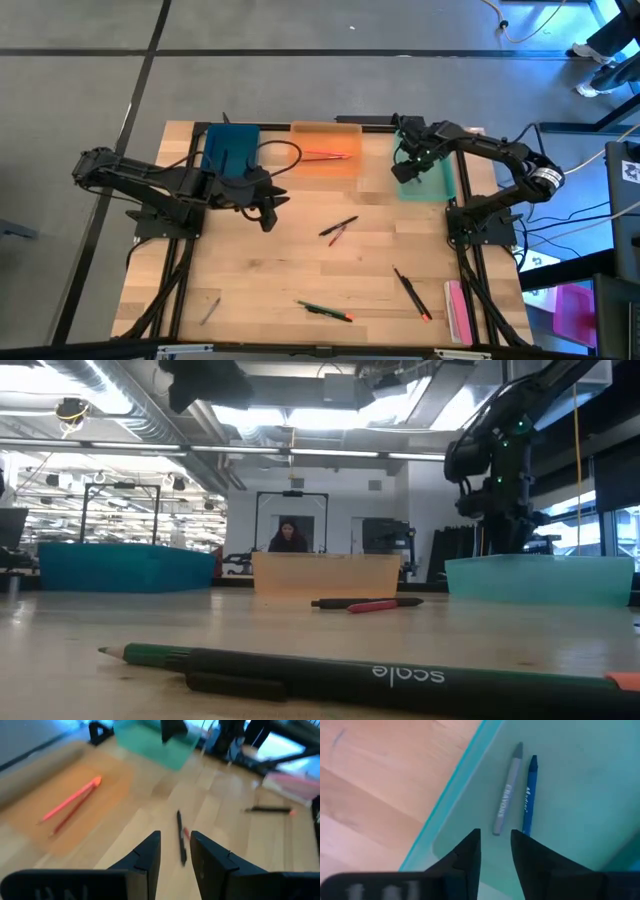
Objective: Sort crayons/erasers/pens/pencils in bins
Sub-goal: Put the gray crayon into the blue bin
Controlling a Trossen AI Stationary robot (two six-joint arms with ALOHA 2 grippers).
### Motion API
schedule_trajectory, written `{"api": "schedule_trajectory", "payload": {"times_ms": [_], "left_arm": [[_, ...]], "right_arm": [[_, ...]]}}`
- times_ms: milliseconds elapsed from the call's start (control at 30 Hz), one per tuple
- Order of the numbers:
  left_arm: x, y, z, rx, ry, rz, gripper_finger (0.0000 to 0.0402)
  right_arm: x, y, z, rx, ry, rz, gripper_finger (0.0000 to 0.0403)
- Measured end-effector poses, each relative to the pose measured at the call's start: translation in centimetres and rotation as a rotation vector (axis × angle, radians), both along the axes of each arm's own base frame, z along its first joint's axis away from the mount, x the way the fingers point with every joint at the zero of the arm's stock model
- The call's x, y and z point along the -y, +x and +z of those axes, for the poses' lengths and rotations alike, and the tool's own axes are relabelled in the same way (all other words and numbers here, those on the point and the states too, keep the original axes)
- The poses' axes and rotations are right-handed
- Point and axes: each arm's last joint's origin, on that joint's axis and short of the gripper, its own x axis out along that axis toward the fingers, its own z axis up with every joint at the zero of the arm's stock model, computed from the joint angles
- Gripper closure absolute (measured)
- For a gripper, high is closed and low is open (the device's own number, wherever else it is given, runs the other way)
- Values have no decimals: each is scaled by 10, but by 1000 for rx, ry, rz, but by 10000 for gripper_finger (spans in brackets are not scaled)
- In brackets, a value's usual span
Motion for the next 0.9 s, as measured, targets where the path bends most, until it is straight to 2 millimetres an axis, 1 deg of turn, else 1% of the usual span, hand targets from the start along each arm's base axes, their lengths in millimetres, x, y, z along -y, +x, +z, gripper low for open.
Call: {"api": "schedule_trajectory", "payload": {"times_ms": [100, 200, 333, 467, 567, 667, 800, 900], "left_arm": [[-1, -6, -5, -58, -42, 29, 305], [0, -11, -11, -115, -77, 62, 305], [6, -15, -15, -149, -126, 85, 305], [14, -20, -18, -170, -194, 116, 305], [21, -26, -22, -209, -302, 149, 305], [32, -33, -25, -269, -422, 155, 305], [49, -41, -31, -352, -536, 159, 305], [63, -44, -37, -413, -597, 174, 305]], "right_arm": [[-1, 1, 17, 37, -34, 28, 295], [-11, 6, 39, 123, -88, 109, 294], [-35, 12, 68, 231, -172, 221, 293], [-64, 16, 88, 364, -223, 355, 293], [-86, 21, 99, 465, -242, 465, 293], [-102, 27, 107, 554, -276, 562, 293], [-120, 39, 116, 699, -281, 725, 293], [-130, 46, 123, 813, -277, 803, 293]]}}
